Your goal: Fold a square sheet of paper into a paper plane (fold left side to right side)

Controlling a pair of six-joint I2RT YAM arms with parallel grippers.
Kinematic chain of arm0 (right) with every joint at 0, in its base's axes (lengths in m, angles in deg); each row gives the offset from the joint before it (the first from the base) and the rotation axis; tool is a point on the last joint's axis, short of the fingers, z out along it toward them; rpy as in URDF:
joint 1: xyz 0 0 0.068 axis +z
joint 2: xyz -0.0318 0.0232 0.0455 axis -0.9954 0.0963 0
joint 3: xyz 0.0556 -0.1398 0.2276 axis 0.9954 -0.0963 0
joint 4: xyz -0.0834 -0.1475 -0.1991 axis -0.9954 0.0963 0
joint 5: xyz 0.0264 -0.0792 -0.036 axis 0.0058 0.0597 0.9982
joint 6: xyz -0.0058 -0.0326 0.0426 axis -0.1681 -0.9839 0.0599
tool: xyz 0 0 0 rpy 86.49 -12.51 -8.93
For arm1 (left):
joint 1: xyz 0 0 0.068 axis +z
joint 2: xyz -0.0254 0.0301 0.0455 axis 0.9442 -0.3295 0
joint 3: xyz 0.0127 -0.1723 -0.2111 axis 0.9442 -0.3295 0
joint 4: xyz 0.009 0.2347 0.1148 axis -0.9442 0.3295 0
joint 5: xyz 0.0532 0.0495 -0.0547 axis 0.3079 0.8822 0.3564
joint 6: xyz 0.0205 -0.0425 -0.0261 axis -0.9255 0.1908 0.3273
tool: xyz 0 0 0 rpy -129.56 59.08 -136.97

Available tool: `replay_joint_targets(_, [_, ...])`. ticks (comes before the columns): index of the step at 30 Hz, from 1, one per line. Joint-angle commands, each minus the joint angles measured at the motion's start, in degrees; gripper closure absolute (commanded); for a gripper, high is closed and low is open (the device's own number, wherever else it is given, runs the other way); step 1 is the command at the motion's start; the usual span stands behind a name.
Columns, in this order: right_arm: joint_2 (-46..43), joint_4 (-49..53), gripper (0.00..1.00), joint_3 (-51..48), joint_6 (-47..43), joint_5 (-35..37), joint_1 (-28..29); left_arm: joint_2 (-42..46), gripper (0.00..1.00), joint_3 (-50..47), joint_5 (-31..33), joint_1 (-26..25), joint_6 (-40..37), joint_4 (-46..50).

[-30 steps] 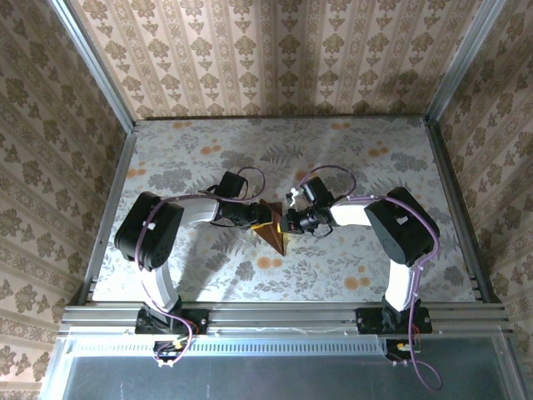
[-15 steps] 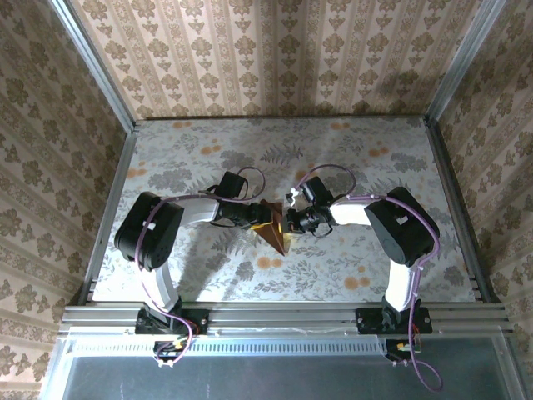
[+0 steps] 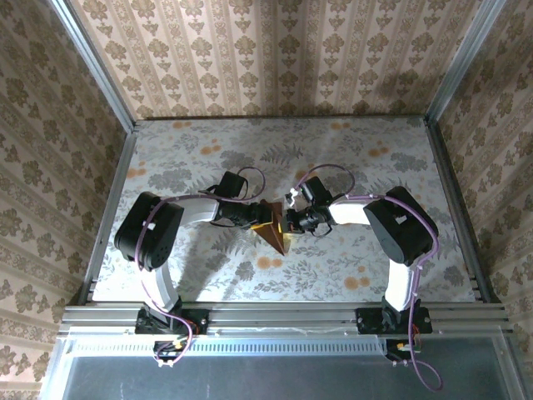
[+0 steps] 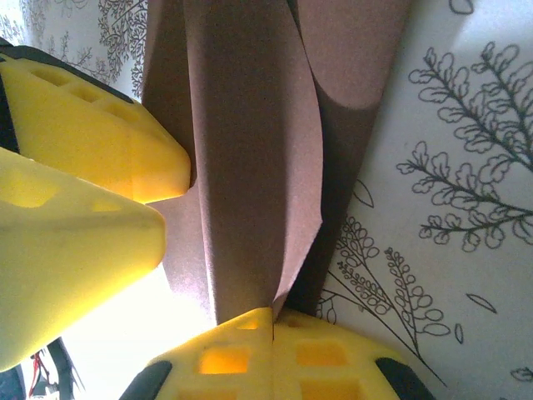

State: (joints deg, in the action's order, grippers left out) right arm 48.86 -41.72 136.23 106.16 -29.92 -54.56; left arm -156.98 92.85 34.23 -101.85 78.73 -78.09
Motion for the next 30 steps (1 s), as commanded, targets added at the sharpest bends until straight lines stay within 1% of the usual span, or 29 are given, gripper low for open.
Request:
replay_joint_targets(1, [3.5,3.8,0.93,-0.1,-1.1,4.5,1.3,0.7,0.56,0.7,2.0,-0.2,-1.7,3.6])
replay_joint_targets(5, [4.0,5.7,0.94,0.0,-1.3,6.5,1.5,2.5,0.54,1.7,2.9,-0.2,-2.4,5.0])
replay_joint_targets(11, [4.3,7.8,0.94,0.0,-2.1,8.4,1.8,7.1,0.53,2.8,6.6,0.2,-4.6,7.7])
replay_joint_targets(13, [4.5,8.3,0.94,0.1,-2.2,8.8,1.9,8.0,0.59,2.0,4.4,0.2,-4.1,4.2])
replay_joint_targets(15, [4.7,9.3,0.94,0.6,-2.5,9.6,2.1,7.8,0.68,1.5,1.8,-0.1,-2.8,0.9])
replay_joint_targets(17, [4.9,10.0,0.94,0.9,-2.6,10.1,2.3,6.9,0.76,2.1,0.5,-0.8,-2.4,-0.1])
replay_joint_targets(21, [5.1,10.6,0.95,1.2,-2.6,10.0,2.4,3.7,0.88,3.2,-1.2,-1.8,-1.4,-1.5])
replay_joint_targets(25, [5.1,11.7,0.95,1.5,-3.0,10.5,2.5,0.8,0.94,3.0,-3.1,-1.9,0.4,-3.5])
replay_joint_targets(30, [5.2,12.4,0.95,1.6,-3.1,10.9,2.5,-1.6,0.97,3.8,-2.0,-2.0,-0.9,-1.1])
